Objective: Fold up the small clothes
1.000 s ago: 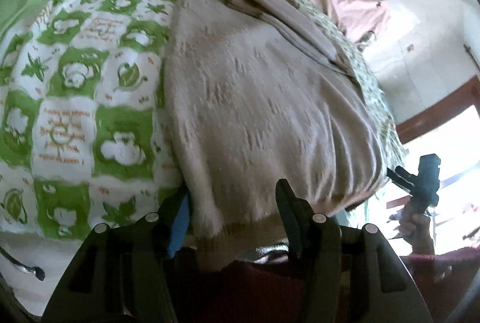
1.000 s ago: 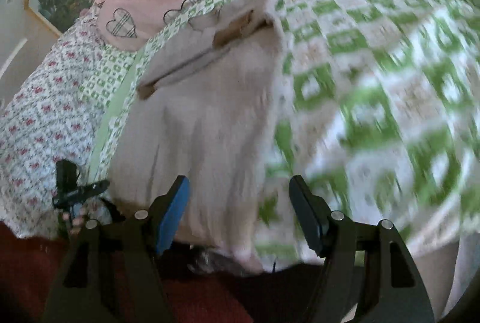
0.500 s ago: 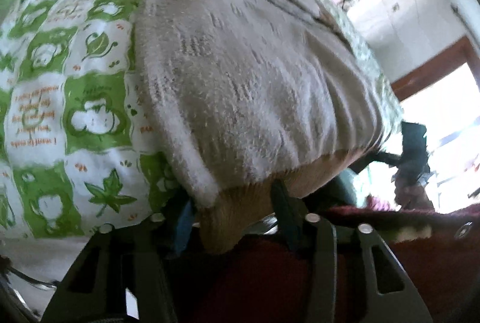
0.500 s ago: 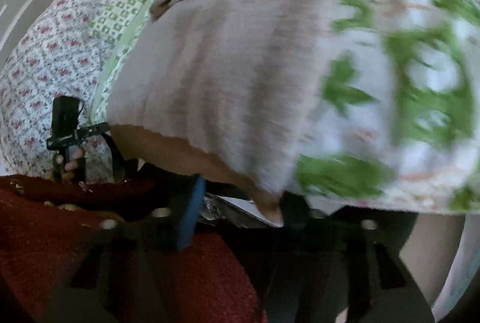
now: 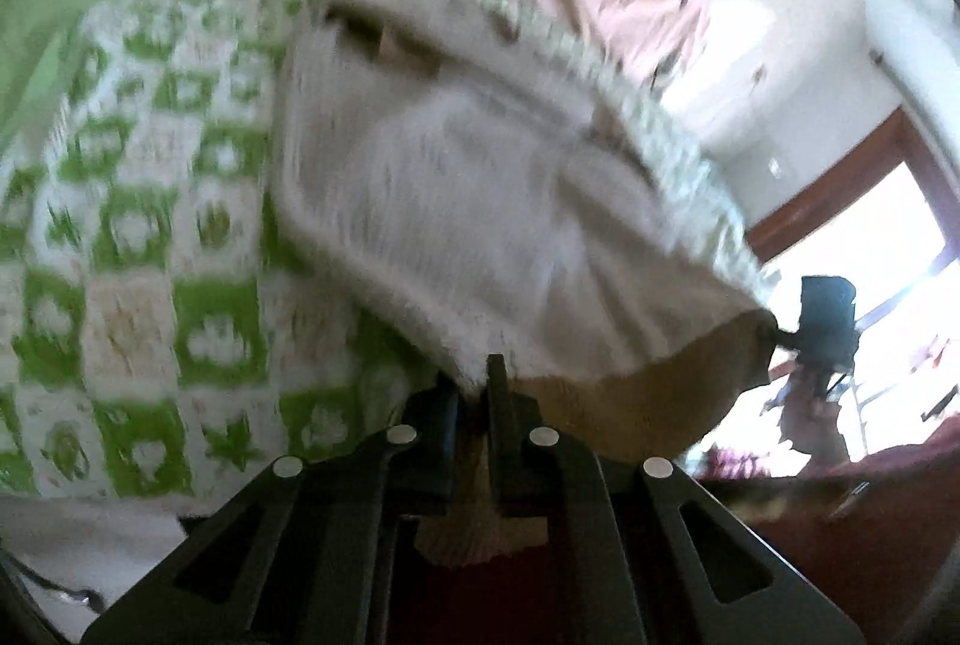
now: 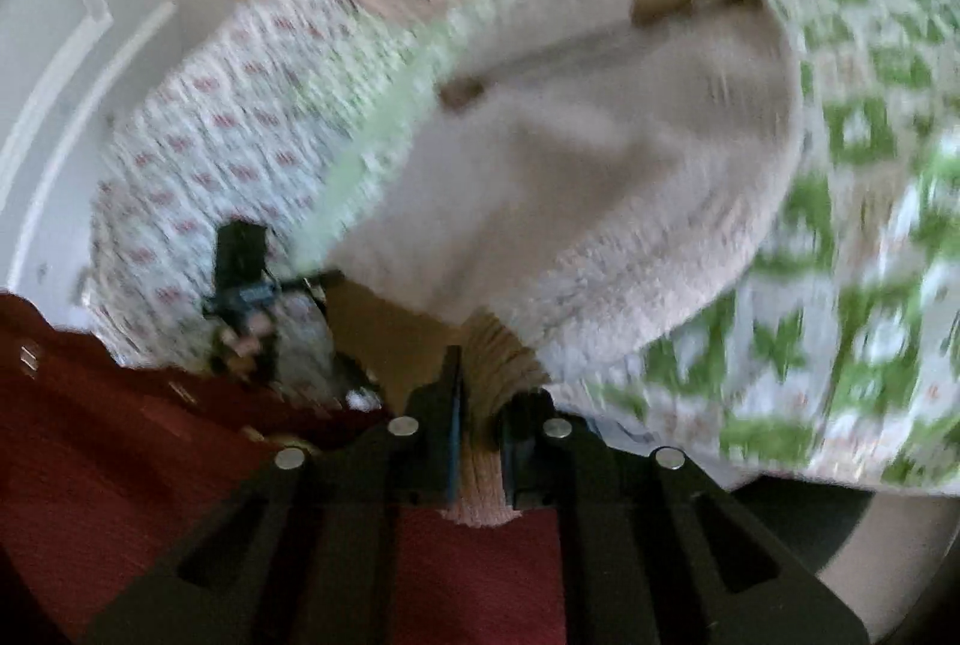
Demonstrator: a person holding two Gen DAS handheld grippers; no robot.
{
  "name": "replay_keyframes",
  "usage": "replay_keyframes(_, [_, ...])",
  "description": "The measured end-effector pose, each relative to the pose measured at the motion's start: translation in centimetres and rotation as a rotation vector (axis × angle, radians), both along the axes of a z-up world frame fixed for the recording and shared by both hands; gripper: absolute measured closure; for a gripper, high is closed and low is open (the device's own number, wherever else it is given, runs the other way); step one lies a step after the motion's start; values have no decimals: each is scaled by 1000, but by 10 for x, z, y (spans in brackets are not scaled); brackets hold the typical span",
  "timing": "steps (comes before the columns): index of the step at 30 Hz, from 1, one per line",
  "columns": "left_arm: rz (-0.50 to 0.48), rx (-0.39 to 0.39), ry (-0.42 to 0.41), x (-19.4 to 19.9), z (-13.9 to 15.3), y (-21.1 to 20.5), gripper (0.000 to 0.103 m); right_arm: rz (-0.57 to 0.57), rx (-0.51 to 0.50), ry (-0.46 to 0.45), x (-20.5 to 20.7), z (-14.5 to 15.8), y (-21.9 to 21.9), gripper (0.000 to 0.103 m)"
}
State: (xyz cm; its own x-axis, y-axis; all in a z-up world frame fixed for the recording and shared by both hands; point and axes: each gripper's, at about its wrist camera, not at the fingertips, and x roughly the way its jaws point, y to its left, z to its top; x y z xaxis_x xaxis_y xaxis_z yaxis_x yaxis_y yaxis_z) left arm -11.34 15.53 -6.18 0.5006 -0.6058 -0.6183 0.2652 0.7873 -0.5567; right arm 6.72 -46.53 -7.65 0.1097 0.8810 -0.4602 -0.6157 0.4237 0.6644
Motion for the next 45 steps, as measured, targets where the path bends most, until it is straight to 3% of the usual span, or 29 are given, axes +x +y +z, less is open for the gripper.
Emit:
replay_keyframes(7, [89,-124,-157,34,49,21,98,-76,119,-87,38,40,-4,92])
replay_keyframes(12, [141,-157,-249,91,76,18,98,-128,152,-132,88,57,7,92])
replay_keyframes(16, [172,-165,-270,144,88,15,98,-191,151,-141,142,67,24,92])
replay_keyframes(23, [206,-148,-225,236,86,14,98,-263,124,-128,235,74,51,92])
replay_keyframes(28, [237,-153,-177,288,71,19,98,-333,93,-79,284,60,62,92])
replay_keyframes(32, [263,-123,-94,329,43,19,98,-385,20,-25,315,38,71,92])
replay_keyframes(39, [284,-83,-2,372,10,13,97,-485,-100,34,344,5,75,92])
replay_keyframes(42, [286,-27,24,380,7,6,95,-517,-108,67,351,-2,73,91])
replay_keyframes(45, [278,-25,15,367,16,5,90,-530,-93,94,346,1,67,88])
